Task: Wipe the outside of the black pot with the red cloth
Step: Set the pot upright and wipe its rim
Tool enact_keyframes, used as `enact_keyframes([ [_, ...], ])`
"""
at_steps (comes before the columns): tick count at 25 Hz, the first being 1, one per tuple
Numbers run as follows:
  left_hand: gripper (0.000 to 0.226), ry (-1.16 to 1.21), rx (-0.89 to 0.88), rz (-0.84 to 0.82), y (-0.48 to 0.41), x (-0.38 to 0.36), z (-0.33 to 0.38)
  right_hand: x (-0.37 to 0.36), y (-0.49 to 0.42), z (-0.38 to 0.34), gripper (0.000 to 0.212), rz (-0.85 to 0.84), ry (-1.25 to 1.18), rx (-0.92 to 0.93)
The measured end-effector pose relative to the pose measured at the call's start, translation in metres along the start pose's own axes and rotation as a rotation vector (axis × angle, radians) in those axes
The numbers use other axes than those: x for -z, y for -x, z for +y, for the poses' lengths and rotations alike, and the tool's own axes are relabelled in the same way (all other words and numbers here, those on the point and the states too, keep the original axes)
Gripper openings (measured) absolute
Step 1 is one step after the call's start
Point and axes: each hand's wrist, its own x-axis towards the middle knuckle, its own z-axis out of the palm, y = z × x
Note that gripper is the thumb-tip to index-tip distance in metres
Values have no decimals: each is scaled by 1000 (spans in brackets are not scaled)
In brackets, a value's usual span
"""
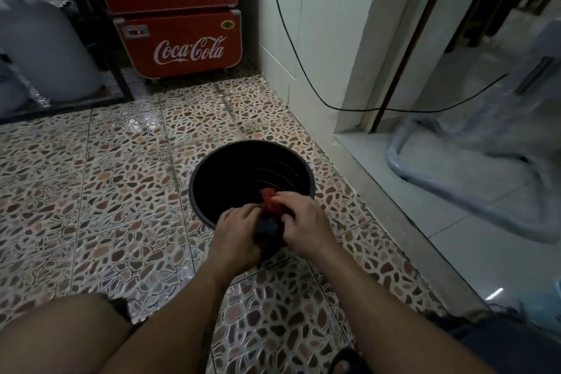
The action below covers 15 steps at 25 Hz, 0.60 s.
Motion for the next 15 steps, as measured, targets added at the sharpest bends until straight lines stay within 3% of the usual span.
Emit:
enact_keyframes([
  [3,49,135,76,-39,13,4,-6,-5,4,15,59,-194,90,-74],
  [8,30,346,237,23,12,14,9,-4,15,33,41,-61,216,-45],
  [11,30,360,285,-49,1,13,26,-2,6,25,36,-119,342,-23],
  [15,36,455,341,-9,-4,4,39,15,-12,18,35,-168,245,-74],
])
